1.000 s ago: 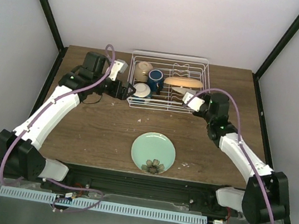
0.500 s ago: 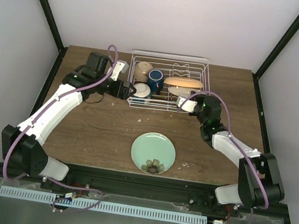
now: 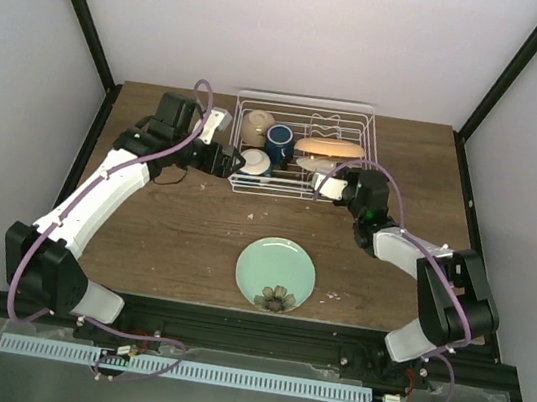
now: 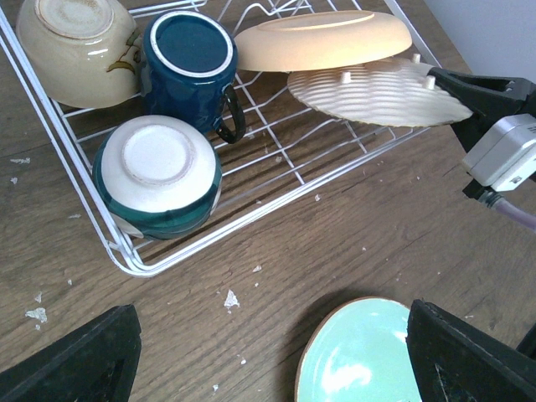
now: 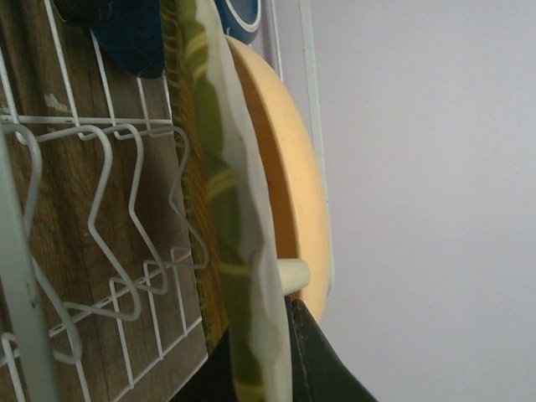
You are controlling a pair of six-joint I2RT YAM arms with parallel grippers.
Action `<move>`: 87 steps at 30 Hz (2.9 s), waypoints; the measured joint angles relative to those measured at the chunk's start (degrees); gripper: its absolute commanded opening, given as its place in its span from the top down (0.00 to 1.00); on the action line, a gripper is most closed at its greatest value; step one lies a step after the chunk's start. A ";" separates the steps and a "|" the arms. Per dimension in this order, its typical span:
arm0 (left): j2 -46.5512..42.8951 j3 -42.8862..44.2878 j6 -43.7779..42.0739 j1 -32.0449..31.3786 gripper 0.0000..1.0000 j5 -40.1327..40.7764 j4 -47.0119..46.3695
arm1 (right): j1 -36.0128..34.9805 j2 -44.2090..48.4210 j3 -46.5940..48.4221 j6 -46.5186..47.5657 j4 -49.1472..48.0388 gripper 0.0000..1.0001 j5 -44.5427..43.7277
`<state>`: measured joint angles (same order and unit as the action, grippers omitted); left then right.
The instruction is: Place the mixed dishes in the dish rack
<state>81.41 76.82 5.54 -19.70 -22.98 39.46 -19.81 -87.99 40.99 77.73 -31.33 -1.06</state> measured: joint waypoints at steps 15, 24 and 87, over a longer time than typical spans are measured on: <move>-0.26 -1.03 0.00 1.38 0.12 -0.15 -0.22 | -0.22 -7.54 8.59 -0.57 6.49 0.80 0.72; -1.38 -3.13 0.00 1.75 0.12 -0.59 -0.42 | -0.24 -8.96 11.91 -1.44 7.48 0.63 -2.05; 18.45 -24.24 3.30 -11.98 0.33 -13.22 -16.31 | -0.13 8.02 39.45 -91.32 51.56 0.28 -1.11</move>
<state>99.85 52.58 8.84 -31.68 -36.21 23.16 -19.94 -79.96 80.44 -13.58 20.23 -2.17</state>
